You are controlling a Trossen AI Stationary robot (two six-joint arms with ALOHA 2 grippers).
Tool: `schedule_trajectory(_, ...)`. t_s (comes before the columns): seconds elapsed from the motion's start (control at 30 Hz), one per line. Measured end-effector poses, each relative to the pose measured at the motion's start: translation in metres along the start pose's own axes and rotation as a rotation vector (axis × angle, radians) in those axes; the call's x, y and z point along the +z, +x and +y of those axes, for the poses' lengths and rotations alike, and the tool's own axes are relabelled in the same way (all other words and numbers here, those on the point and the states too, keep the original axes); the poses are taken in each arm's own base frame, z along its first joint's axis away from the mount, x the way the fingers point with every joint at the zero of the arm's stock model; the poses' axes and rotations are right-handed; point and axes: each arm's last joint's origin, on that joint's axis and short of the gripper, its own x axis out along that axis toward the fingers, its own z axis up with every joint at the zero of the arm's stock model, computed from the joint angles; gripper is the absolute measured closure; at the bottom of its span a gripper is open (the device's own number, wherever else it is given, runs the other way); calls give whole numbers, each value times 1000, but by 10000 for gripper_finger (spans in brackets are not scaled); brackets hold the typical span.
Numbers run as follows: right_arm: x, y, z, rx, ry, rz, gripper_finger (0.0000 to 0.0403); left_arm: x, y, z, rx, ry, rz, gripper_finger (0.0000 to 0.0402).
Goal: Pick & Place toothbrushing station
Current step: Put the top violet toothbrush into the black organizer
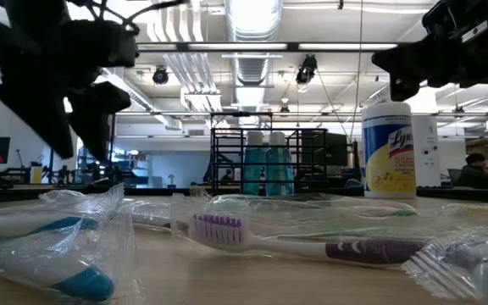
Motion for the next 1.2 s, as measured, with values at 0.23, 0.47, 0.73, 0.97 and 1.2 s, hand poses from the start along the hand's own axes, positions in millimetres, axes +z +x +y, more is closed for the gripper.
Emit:
schedule_trajectory(0.23,2,12,0,-2,-27,48,348,-5,20,-2,13,19,112,149)
schedule_trajectory(0.47,0,23,0,-1,-51,102,321,-4,35,-4,-5,37,100,149)
schedule_trajectory(0.73,-3,35,0,-1,-54,150,305,-9,53,-5,11,52,160,154)
schedule_trajectory(0.97,-6,42,0,1,-70,183,312,-9,51,-5,3,74,165,238)
schedule_trajectory(1.2,-5,49,0,2,-81,195,324,-8,39,-3,16,107,132,377)
